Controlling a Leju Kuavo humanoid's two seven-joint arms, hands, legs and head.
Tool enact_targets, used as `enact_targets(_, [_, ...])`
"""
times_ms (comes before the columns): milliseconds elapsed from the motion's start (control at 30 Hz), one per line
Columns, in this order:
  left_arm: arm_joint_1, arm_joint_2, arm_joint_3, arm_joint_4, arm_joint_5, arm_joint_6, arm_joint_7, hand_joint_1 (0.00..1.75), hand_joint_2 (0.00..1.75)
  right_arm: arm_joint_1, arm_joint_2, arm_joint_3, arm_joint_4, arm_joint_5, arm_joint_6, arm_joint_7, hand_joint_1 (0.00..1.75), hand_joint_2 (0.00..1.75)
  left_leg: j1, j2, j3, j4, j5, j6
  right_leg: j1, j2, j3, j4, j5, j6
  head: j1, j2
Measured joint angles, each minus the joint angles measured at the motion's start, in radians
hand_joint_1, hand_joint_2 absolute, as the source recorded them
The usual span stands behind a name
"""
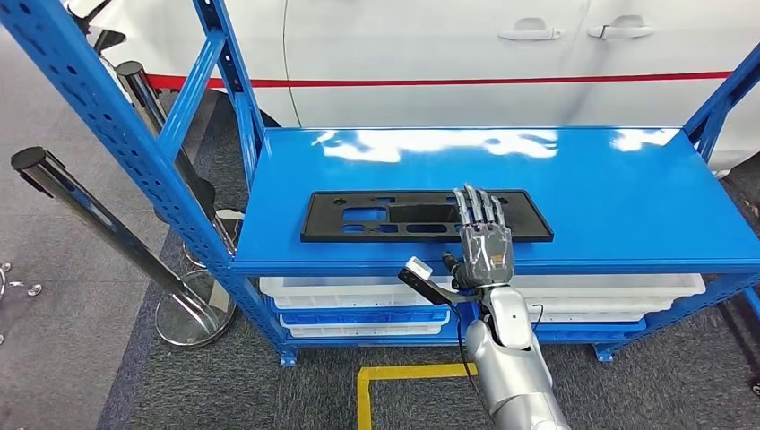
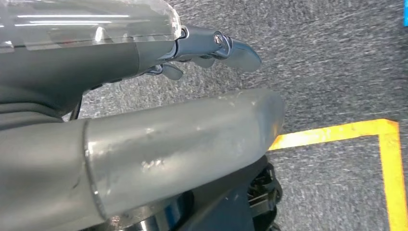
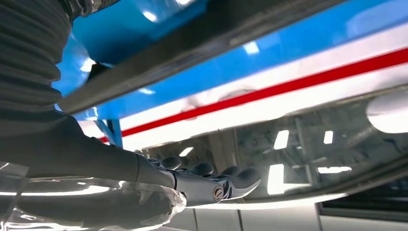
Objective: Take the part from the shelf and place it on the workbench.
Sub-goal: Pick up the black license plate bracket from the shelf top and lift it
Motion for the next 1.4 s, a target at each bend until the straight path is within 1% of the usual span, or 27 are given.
enact_targets(33, [0.001, 0.000, 0.001, 0.000, 0.000, 0.000, 0.000, 0.00, 0.00, 0.004, -0.001, 0.000, 0.000, 0.000, 0.000, 0.002, 0.00, 1.75, 0.000, 0.000, 0.005, 0.001, -0.005, -0.001, -0.002, 0.000, -0.010, 0.002, 0.018, 0.001, 0.000, 0.000])
enact_targets(67, [0.001, 0.000, 0.002, 0.000, 0.000, 0.000, 0.000, 0.00, 0.00, 0.006, -0.002, 0.001, 0.000, -0.001, 0.000, 0.004, 0.00, 1.75, 0.000, -0.001, 0.012, 0.003, -0.011, -0.003, -0.004, -0.001, 0.000, -0.035, 0.055, 0.002, 0.000, 0.000])
enact_targets(100, [0.002, 0.000, 0.003, 0.000, 0.001, 0.001, 0.000, 0.00, 0.00, 0.007, -0.003, 0.002, 0.000, -0.001, 0.000, 0.005, 0.00, 1.75, 0.001, -0.001, 0.018, 0.007, -0.019, -0.005, -0.006, -0.002, 0.025, -0.100, 0.099, 0.003, 0.000, 0.000])
enact_targets(167, [0.001, 0.000, 0.004, 0.000, 0.001, 0.001, 0.000, 0.00, 0.00, 0.006, -0.004, 0.003, 0.000, -0.003, 0.000, 0.006, 0.00, 1.75, -0.002, -0.002, 0.024, 0.018, -0.034, -0.016, -0.005, -0.002, 0.073, -0.210, 0.147, -0.001, 0.000, 0.000])
enact_targets(200, [0.000, 0.000, 0.005, 0.000, 0.001, 0.001, 0.000, 0.00, 0.00, 0.006, -0.005, 0.003, 0.000, -0.005, 0.000, 0.008, 0.00, 1.75, -0.003, -0.002, 0.023, 0.023, -0.040, -0.021, -0.004, -0.002, 0.084, -0.236, 0.151, -0.005, 0.000, 0.000])
enact_targets(300, [-0.002, 0.000, 0.007, 0.000, 0.000, 0.001, 0.001, 0.00, 0.00, 0.005, -0.013, 0.015, 0.007, 0.002, 0.000, 0.041, 0.00, 1.75, -0.002, -0.002, 0.023, 0.025, -0.048, -0.034, -0.001, 0.001, 0.090, -0.248, 0.142, -0.021, 0.000, 0.000])
enact_targets(367, [-0.003, 0.001, 0.007, 0.000, -0.002, 0.001, 0.000, 0.00, 0.00, 0.005, -0.018, 0.034, 0.013, 0.022, 0.000, 0.071, 0.00, 1.75, 0.001, -0.001, 0.009, 0.064, -0.074, -0.043, -0.004, 0.001, 0.099, -0.255, 0.140, -0.033, 0.000, 0.000])
enact_targets(400, [-0.005, 0.001, 0.008, 0.000, -0.004, 0.001, 0.000, 0.00, 0.00, 0.006, -0.020, 0.045, 0.018, 0.029, 0.000, 0.082, 0.00, 1.75, 0.002, -0.001, -0.015, 0.115, -0.098, -0.047, -0.004, 0.000, 0.104, -0.257, 0.137, -0.038, 0.000, 0.000])
enact_targets(467, [-0.007, 0.000, 0.008, 0.000, -0.006, 0.001, 0.000, 0.00, 0.00, 0.008, -0.022, 0.063, 0.030, 0.037, 0.000, 0.100, 0.00, 1.75, 0.004, -0.001, -0.088, 0.247, -0.147, -0.052, -0.002, -0.001, 0.109, -0.257, 0.132, -0.045, 0.000, 0.000])
enact_targets(500, [-0.007, 0.000, 0.008, 0.000, -0.007, 0.001, -0.001, 0.00, 0.00, 0.010, -0.023, 0.071, 0.037, 0.040, -0.001, 0.107, 0.00, 1.75, 0.004, -0.001, -0.119, 0.295, -0.155, -0.053, -0.001, 0.000, 0.112, -0.257, 0.130, -0.047, 0.000, 0.000])
enact_targets(533, [-0.007, 0.000, 0.008, 0.000, -0.007, 0.001, -0.004, 0.00, 0.00, 0.011, -0.024, 0.079, 0.041, 0.041, -0.002, 0.113, 0.04, 1.75, 0.004, -0.001, -0.134, 0.308, -0.143, -0.052, 0.000, 0.001, 0.116, -0.257, 0.128, -0.048, 0.000, 0.000])
enact_targets(567, [-0.007, 0.000, 0.008, 0.000, -0.007, 0.001, -0.009, 0.00, 0.00, 0.011, -0.025, 0.087, 0.044, 0.041, -0.002, 0.118, 0.46, 1.75, 0.004, -0.001, -0.128, 0.281, -0.111, -0.049, 0.001, 0.003, 0.121, -0.257, 0.125, -0.048, 0.000, 0.000])
enact_targets(633, [-0.009, 0.000, 0.010, 0.000, -0.004, 0.002, -0.019, 0.00, 0.00, 0.012, -0.028, 0.100, 0.051, 0.038, -0.002, 0.122, 1.34, 1.75, 0.002, -0.001, -0.076, 0.151, -0.032, -0.038, 0.003, 0.007, 0.133, -0.258, 0.118, -0.046, 0.000, 0.000])
enact_targets(667, [-0.011, 0.001, 0.012, 0.000, -0.002, 0.003, -0.023, 0.00, 0.00, 0.013, -0.030, 0.106, 0.054, 0.036, -0.001, 0.122, 1.73, 1.75, -0.001, -0.001, -0.049, 0.089, -0.007, -0.032, 0.004, 0.009, 0.136, -0.258, 0.116, -0.044, 0.000, 0.000])
enact_targets(700, [-0.014, 0.001, 0.014, 0.000, 0.000, 0.004, -0.025, 0.00, 0.00, 0.015, -0.032, 0.110, 0.058, 0.032, -0.001, 0.122, 1.75, 1.75, -0.004, -0.002, -0.033, 0.051, 0.004, -0.027, 0.004, 0.009, 0.137, -0.259, 0.115, -0.040, 0.000, 0.000])
enact_targets(767, [-0.017, 0.002, 0.019, 0.000, 0.002, 0.006, -0.030, 0.00, 0.00, 0.020, -0.035, 0.115, 0.065, 0.024, -0.001, 0.121, 1.75, 1.75, -0.010, -0.003, -0.025, 0.028, 0.003, -0.022, 0.004, 0.010, 0.135, -0.261, 0.115, -0.029, 0.000, 0.000])
enact_targets(833, [-0.017, 0.003, 0.022, 0.000, 0.002, 0.005, -0.035, 0.00, 0.00, 0.024, -0.039, 0.117, 0.068, 0.018, -0.001, 0.117, 1.75, 1.75, -0.005, -0.003, -0.018, 0.014, 0.010, -0.014, 0.003, 0.009, 0.135, -0.257, 0.109, -0.019, 0.000, 0.000])
enact_targets(867, [-0.017, 0.003, 0.023, 0.000, 0.002, 0.004, -0.038, 0.00, 0.00, 0.026, -0.042, 0.118, 0.069, 0.016, -0.002, 0.113, 1.75, 1.75, -0.002, -0.002, -0.013, 0.005, 0.013, -0.009, 0.003, 0.008, 0.128, -0.239, 0.095, -0.015, 0.000, 0.000])
enact_targets(900, [-0.017, 0.003, 0.023, 0.000, 0.002, 0.004, -0.040, 0.00, 0.00, 0.027, -0.044, 0.118, 0.069, 0.014, -0.002, 0.110, 1.75, 1.75, 0.001, -0.001, -0.009, -0.002, 0.016, -0.004, 0.003, 0.007, 0.111, -0.201, 0.072, -0.011, 0.000, 0.000])
enact_targets(967, [-0.019, 0.003, 0.025, 0.000, 0.002, 0.004, -0.044, 0.00, 0.00, 0.034, -0.050, 0.118, 0.068, 0.007, -0.002, 0.100, 1.75, 1.75, 0.000, 0.000, -0.008, -0.003, 0.015, 0.000, 0.001, 0.005, 0.052, -0.082, 0.015, -0.006, 0.000, 0.000])
enact_targets(1000, [-0.019, 0.003, 0.027, 0.000, 0.002, 0.004, -0.045, 0.00, 0.00, 0.039, -0.052, 0.117, 0.067, 0.004, -0.002, 0.092, 1.75, 1.75, -0.001, 0.000, -0.008, -0.002, 0.014, 0.001, -0.001, 0.005, 0.023, -0.030, -0.002, -0.003, 0.000, 0.000])
enact_targets(1033, [-0.018, 0.003, 0.029, 0.000, 0.003, 0.005, -0.048, 0.00, 0.00, 0.043, -0.054, 0.116, 0.064, 0.002, -0.002, 0.084, 1.75, 1.75, 0.000, -0.001, -0.007, 0.000, 0.012, 0.001, -0.003, 0.004, 0.008, -0.005, 0.000, 0.000, 0.000, 0.000])
enact_targets(1067, [-0.018, 0.003, 0.031, 0.000, 0.003, 0.006, -0.051, 0.00, 0.00, 0.046, -0.056, 0.114, 0.059, -0.001, -0.002, 0.075, 1.75, 1.75, 0.000, -0.001, -0.006, 0.002, 0.010, -0.001, -0.005, 0.003, 0.011, -0.018, 0.020, 0.002, 0.000, 0.000])
enact_targets(1133, [-0.017, 0.003, 0.033, 0.000, 0.003, 0.006, -0.056, 0.00, 0.00, 0.047, -0.056, 0.109, 0.045, -0.006, -0.003, 0.059, 1.75, 1.75, 0.002, -0.002, -0.004, 0.011, 0.002, -0.007, -0.009, 0.001, 0.065, -0.134, 0.086, 0.003, 0.000, 0.000])
enact_targets(1200, [-0.018, 0.003, 0.036, 0.000, 0.003, 0.006, -0.059, 0.00, 0.00, 0.048, -0.056, 0.106, 0.033, -0.012, -0.003, 0.043, 1.75, 1.75, 0.000, -0.004, -0.005, 0.024, -0.008, -0.017, -0.008, 0.001, 0.112, -0.233, 0.121, -0.002, 0.000, 0.000])
enact_targets(1333, [-0.018, 0.003, 0.039, 0.000, 0.002, 0.007, -0.065, 0.00, 0.00, 0.053, -0.054, 0.098, 0.009, -0.025, -0.002, 0.009, 1.75, 1.75, 0.002, -0.005, -0.008, 0.034, -0.017, -0.037, -0.002, 0.003, 0.123, -0.256, 0.123, -0.024, 0.000, 0.000])
enact_targets(1400, [-0.017, 0.004, 0.041, 0.000, 0.002, 0.008, -0.068, 0.00, 0.00, 0.058, -0.048, 0.085, -0.013, -0.043, -0.002, -0.033, 1.75, 1.75, 0.005, -0.004, -0.031, 0.092, -0.056, -0.047, -0.005, 0.002, 0.126, -0.262, 0.127, -0.036, 0.000, 0.000])
